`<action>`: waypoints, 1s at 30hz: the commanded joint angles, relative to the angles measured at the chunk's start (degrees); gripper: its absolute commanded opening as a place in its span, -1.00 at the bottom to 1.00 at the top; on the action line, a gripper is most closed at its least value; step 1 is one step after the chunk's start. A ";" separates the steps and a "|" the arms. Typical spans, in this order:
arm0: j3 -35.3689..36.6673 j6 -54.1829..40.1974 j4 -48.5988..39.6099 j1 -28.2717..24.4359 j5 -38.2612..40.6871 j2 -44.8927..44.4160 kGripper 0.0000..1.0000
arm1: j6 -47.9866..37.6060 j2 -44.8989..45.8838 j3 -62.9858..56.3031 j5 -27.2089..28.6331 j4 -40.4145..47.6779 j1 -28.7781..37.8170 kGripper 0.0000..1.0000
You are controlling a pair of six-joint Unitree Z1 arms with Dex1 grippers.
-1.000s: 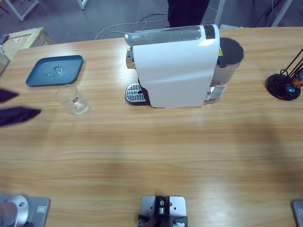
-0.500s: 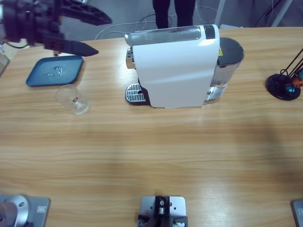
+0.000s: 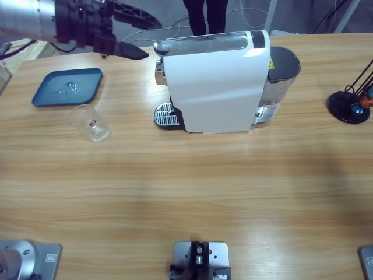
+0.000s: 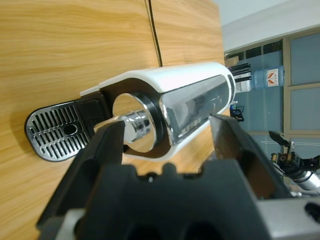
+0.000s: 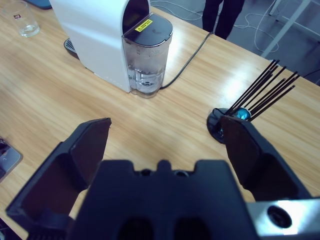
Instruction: Pour coffee
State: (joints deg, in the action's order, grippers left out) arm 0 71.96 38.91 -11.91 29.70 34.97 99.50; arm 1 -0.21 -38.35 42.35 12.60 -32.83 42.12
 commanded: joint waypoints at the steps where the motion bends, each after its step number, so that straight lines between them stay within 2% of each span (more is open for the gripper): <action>1: 0.98 0.82 1.73 1.73 0.96 5.28 -0.03 | 0.65 -1.92 -2.27 0.76 0.84 0.51 0.95; 4: 1.44 0.82 3.31 2.24 0.58 5.95 -0.10 | 0.65 -1.90 -2.29 0.76 0.84 0.51 0.95; 6: 1.60 0.85 4.88 2.63 0.81 5.99 -0.24 | 0.65 -1.89 -2.36 0.67 0.93 0.51 0.95; 7: 1.69 0.90 5.74 2.89 1.16 6.09 -0.40 | 0.65 -1.82 -2.36 0.67 0.93 0.51 0.95; 9: 1.74 1.26 6.85 3.53 1.81 6.32 -0.91 | 0.65 -1.78 -2.44 0.67 1.03 0.51 0.95; 10: 1.58 2.07 6.90 3.61 2.07 6.25 -1.00 | 0.65 -1.82 -2.44 0.67 1.10 0.51 0.95; 15: 1.76 4.82 9.40 4.72 2.23 5.09 -1.00 | 0.65 -1.71 -2.53 0.67 1.19 0.51 0.95; 19: 3.78 14.19 10.54 5.09 7.63 5.09 -1.00 | 0.65 -1.64 -2.53 0.67 1.19 0.51 0.94; 22: 4.50 15.20 11.24 5.97 10.02 4.93 -1.00 | 0.65 -1.59 -2.53 0.67 1.19 0.51 0.94; 30: 9.21 18.04 11.19 8.62 10.56 2.63 -1.00 | 0.70 -1.73 -2.53 0.76 1.19 0.51 0.94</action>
State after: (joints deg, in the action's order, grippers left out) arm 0 73.56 54.13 -4.45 30.78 40.37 103.22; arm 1 -0.21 -38.36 41.69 12.60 -32.06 42.12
